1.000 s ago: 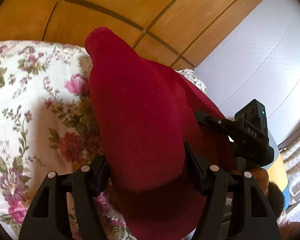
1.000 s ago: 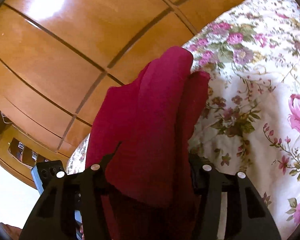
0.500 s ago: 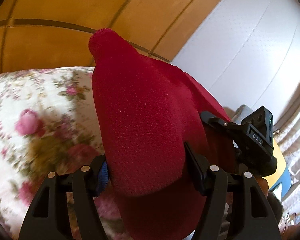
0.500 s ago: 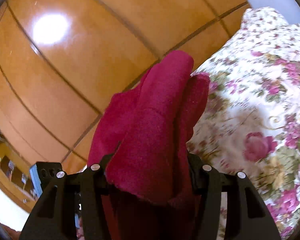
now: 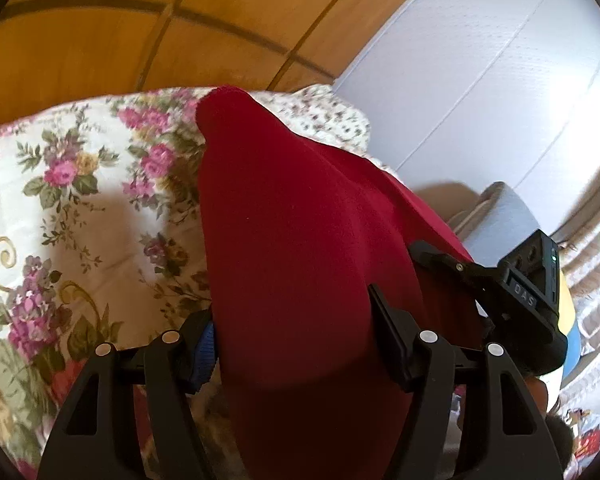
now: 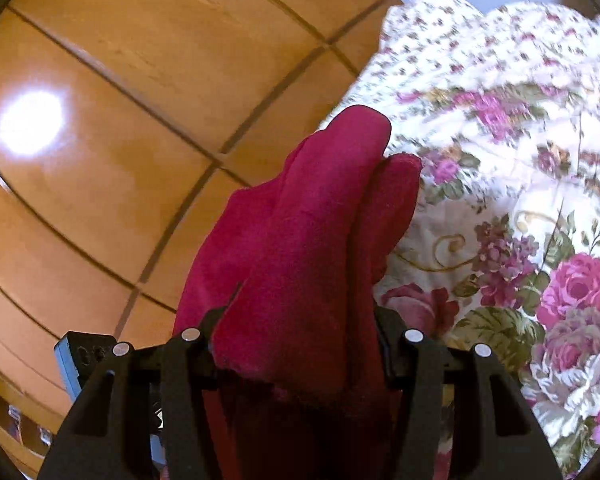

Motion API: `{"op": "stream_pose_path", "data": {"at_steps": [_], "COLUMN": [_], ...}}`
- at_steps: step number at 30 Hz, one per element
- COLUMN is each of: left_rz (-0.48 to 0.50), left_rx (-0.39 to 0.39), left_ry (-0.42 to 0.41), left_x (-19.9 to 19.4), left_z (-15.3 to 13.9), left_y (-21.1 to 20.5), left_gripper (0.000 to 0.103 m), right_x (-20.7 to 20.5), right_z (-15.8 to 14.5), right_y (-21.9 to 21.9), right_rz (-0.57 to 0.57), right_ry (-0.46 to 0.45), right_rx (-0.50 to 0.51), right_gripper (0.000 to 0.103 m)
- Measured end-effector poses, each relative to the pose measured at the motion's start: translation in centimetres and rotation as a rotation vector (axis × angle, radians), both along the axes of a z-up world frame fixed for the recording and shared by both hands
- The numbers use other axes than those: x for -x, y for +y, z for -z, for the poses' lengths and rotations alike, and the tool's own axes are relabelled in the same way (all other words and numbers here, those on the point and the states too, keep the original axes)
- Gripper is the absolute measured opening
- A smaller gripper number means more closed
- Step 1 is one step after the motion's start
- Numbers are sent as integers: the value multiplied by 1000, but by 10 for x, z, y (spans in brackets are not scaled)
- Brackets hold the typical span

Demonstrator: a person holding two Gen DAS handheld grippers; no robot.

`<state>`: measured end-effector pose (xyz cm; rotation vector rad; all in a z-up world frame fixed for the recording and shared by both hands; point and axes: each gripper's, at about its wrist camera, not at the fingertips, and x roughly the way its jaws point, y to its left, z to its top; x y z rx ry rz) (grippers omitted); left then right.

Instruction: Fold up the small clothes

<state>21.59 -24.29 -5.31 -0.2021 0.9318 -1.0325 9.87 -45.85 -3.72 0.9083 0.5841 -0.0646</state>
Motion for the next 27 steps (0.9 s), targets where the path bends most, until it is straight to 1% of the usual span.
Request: {"op": "stream_pose_path", "data": {"at_steps": [1, 3, 4, 5, 6, 7, 8, 9, 10, 11, 14, 16, 17, 19, 21, 23, 27], "left_rz": [-7, -17, -18, -19, -26, -34, -43, -60, -78, -93, -141, -184, -212, -256, -297, -330, -350], "left_rx": [-13, -31, -30, -27, -26, -21, -18, -23, -27, -23, -13, -13, -17, -36, -71, -106, -159], "left_ry": [10, 37, 35, 7, -16, -29, -31, -35, -41, -45, -58, -73, -81, -101, -119, -128, -143], "left_x": [-4, -9, -7, -3, 1, 3, 5, 5, 8, 12, 22, 29, 35, 44, 55, 67, 84], "left_z": [6, 22, 28, 33, 35, 35, 33, 32, 32, 31, 30, 28, 27, 25, 24, 22, 21], "left_y": [0, 2, 6, 10, 12, 15, 16, 17, 20, 24, 37, 47, 54, 61, 67, 75, 81], "left_gripper": [66, 68, 74, 79, 80, 80, 84, 86, 90, 90, 92, 92, 94, 97, 99, 99, 99], "right_x": [-2, -8, -11, -11, -8, -5, -3, 0, 2, 3, 13, 25, 31, 44, 53, 60, 69], "right_z": [5, 18, 24, 29, 33, 37, 40, 41, 40, 38, 31, 23, 19, 12, 3, -6, -17], "right_y": [1, 3, 5, 5, 2, -1, -4, -6, -6, -5, -5, -5, -4, -6, -2, 5, 27], "right_rz": [-1, -8, -11, -7, 7, 21, 32, 37, 36, 37, 68, 104, 115, 144, 145, 140, 115], "right_ry": [19, 116, 179, 205, 195, 193, 190, 180, 180, 181, 181, 188, 188, 204, 221, 248, 280], "right_rx": [-3, 41, 82, 93, 62, 23, -10, -26, -23, -16, -5, 6, 5, -2, 13, 71, 198], "right_gripper": [53, 54, 55, 62, 67, 70, 73, 75, 76, 79, 95, 97, 100, 101, 101, 101, 101]}}
